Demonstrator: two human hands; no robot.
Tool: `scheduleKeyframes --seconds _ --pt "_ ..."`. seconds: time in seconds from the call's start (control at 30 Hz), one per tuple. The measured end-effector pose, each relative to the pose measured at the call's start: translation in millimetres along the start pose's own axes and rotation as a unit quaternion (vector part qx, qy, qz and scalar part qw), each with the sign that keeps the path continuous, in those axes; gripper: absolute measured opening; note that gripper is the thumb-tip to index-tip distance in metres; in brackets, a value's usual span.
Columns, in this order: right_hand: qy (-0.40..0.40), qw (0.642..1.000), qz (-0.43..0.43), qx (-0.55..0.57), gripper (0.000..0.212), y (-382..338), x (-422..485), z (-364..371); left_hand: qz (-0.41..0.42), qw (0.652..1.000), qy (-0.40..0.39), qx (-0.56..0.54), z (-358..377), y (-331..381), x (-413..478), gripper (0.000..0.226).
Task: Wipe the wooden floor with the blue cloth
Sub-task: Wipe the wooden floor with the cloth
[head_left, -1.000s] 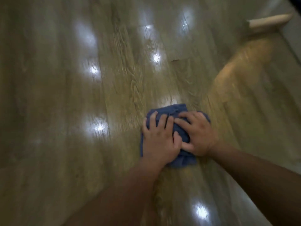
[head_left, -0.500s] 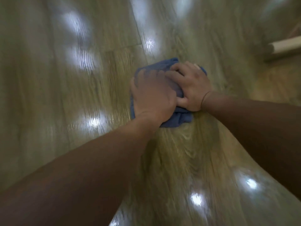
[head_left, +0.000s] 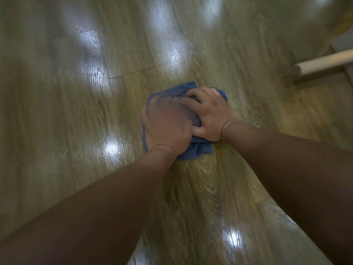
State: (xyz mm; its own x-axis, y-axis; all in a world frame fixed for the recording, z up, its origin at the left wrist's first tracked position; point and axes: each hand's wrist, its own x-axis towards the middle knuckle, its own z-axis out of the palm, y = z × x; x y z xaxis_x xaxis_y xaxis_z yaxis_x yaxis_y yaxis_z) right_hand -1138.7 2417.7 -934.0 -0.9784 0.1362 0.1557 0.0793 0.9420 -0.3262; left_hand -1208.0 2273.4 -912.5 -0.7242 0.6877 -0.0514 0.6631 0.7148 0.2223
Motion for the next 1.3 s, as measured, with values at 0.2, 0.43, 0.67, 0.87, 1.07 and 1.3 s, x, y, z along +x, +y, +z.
scheduleKeyframes --seconds 0.2,0.43,0.67,0.87,1.07,1.3 --pt "0.015 0.999 0.038 0.01 0.061 -4 -5 0 0.001 1.0 0.0 0.012 6 -2 0 0.056" --pt "0.043 0.992 0.119 -0.004 0.065 -40 -60 8 0.05 0.996 0.01 0.068 13 1 -39 0.054" --pt "0.017 0.994 0.106 0.004 0.063 -90 -163 2 0.032 0.998 -0.015 0.051 18 23 -159 0.055" --pt "0.037 0.996 0.082 0.019 0.053 -128 -227 3 0.029 0.997 -0.043 0.055 17 29 -237 0.062" --pt "0.045 0.996 0.079 0.017 0.054 -156 -265 7 0.037 0.996 -0.071 0.038 15 23 -279 0.07" --pt "0.004 0.998 0.063 0.017 0.062 -134 -236 4 0.085 0.996 -0.033 0.011 11 16 -241 0.063"
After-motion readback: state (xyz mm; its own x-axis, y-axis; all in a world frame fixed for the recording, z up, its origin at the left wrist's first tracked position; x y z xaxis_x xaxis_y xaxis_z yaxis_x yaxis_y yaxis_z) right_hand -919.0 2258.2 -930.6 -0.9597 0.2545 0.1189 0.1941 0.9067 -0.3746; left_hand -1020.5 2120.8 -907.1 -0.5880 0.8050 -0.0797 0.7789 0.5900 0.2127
